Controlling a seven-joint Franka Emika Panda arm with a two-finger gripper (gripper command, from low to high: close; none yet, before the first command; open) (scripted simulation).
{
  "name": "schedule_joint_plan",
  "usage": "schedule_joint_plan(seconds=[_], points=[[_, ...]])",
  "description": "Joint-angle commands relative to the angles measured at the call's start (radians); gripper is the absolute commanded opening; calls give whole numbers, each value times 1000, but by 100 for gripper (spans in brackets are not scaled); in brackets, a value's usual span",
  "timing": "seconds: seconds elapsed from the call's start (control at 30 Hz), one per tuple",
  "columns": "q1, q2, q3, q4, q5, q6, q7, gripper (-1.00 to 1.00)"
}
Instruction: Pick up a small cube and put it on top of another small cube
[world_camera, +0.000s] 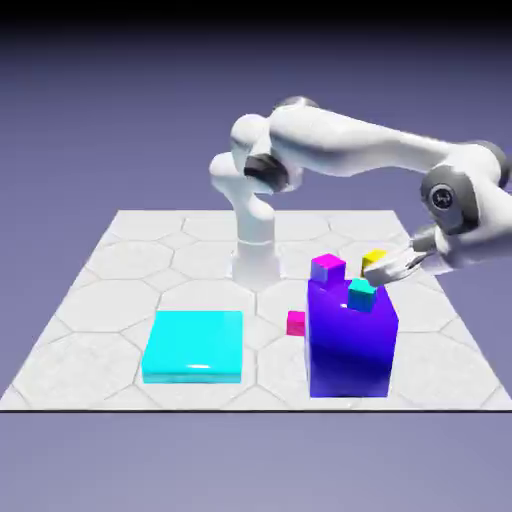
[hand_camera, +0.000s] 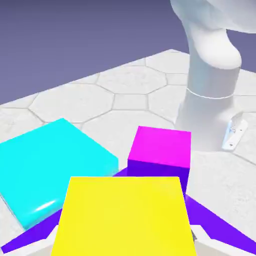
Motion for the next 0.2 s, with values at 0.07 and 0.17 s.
schedule_joint_plan(seconds=[0.07,0.17], points=[[-64,-20,18,-109,22,55,29,-100],[-70,-22,20,-119,24,61,31,100]])
